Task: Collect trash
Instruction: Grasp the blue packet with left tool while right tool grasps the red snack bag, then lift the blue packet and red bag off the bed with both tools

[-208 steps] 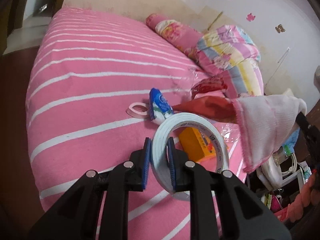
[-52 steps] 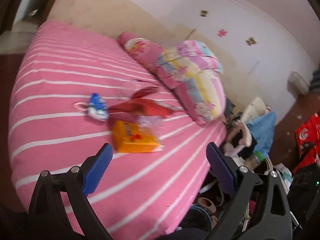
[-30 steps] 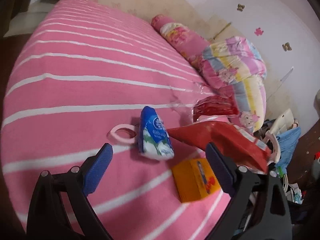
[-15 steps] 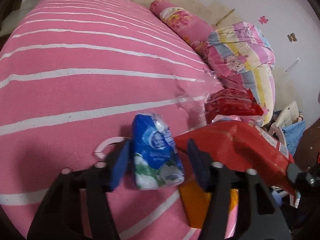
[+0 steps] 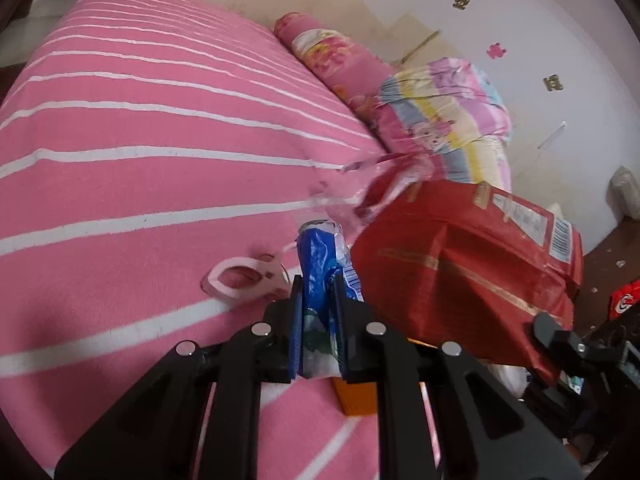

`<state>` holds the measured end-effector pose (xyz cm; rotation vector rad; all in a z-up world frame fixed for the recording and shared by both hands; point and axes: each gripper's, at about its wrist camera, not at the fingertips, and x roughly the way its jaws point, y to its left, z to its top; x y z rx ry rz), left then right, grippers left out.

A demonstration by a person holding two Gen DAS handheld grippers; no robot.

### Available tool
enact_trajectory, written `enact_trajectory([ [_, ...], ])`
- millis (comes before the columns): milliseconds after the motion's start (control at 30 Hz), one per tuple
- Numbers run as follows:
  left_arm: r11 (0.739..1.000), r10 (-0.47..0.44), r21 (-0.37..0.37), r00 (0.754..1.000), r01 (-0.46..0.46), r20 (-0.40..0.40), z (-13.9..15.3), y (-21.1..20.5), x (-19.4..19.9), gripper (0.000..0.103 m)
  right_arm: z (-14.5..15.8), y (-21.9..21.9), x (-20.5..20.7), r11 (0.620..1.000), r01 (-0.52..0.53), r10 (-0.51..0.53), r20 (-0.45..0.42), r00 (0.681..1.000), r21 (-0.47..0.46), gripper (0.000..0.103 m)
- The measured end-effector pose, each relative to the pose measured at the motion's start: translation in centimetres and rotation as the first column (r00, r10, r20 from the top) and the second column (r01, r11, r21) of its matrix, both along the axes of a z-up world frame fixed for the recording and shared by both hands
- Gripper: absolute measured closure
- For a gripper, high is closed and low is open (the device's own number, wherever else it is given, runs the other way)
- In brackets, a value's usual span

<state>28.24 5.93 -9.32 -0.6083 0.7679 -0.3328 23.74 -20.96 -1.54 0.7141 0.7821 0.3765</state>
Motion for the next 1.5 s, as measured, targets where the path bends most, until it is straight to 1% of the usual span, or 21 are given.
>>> enact_trajectory([
  [167, 1.0, -0.003, -0.011, 1.0, 0.003, 0.026, 1.2, 0.1, -2.4, 0.09, 0.8, 0.3, -1.7, 1.0, -0.004, 0.004, 0.02, 1.0, -0.017, 0.083],
  [233, 1.0, -0.003, -0.023, 0.999, 0.004, 0.049, 2.0, 0.1, -3.7, 0.09, 1.0, 0.1, -2.7, 1.0, -0.002, 0.002, 0.027, 1.0, -0.015, 0.084],
  [400, 1.0, 0.006, -0.02, 0.994, -0.004, 0.106, 3.6, -0.1, -6.6, 0.09, 1.9, -0.1, -4.9, 1.0, -0.002, 0.003, 0.048, 0.999, -0.014, 0.085],
  [567, 1.0, 0.017, -0.007, 0.99, -0.016, 0.138, 4.7, -0.3, -9.3, 0.09, 3.1, -0.6, -7.4, 1.0, -0.006, 0.008, 0.079, 0.997, -0.026, 0.085],
  [733, 0.999, 0.033, -0.025, 0.983, -0.029, 0.183, 5.9, -0.2, -12.2, 0.09, 4.1, -1.2, -10.2, 0.999, -0.002, 0.007, 0.11, 0.994, -0.047, 0.085],
  [967, 0.998, 0.038, -0.048, 0.975, -0.029, 0.221, 7.4, -1.0, -16.1, 0.09, 4.6, -2.9, -14.1, 0.999, 0.005, 0.0, 0.126, 0.992, -0.039, 0.085],
  [1233, 0.997, 0.0, -0.076, 0.966, 0.02, 0.259, 9.6, -3.7, -20.7, 0.09, 5.1, -5.3, -18.2, 0.999, 0.008, -0.002, 0.151, 0.988, -0.039, 0.085],
  [1333, 0.996, -0.024, -0.076, 0.962, 0.047, 0.271, 10.4, -5.3, -22.0, 0.09, 5.4, -6.6, -19.8, 0.998, 0.019, -0.01, 0.171, 0.985, -0.054, 0.085],
  [1433, 0.994, -0.056, -0.077, 0.962, 0.079, 0.266, 10.7, -7.2, -22.7, 0.09, 5.8, -8.2, -21.3, 0.996, 0.038, -0.023, 0.182, 0.983, -0.078, 0.085],
  [1500, 0.992, -0.086, -0.064, 0.961, 0.106, 0.263, 10.9, -8.8, -23.2, 0.09, 6.0, -9.4, -22.1, 0.995, 0.046, -0.029, 0.181, 0.983, -0.092, 0.085],
])
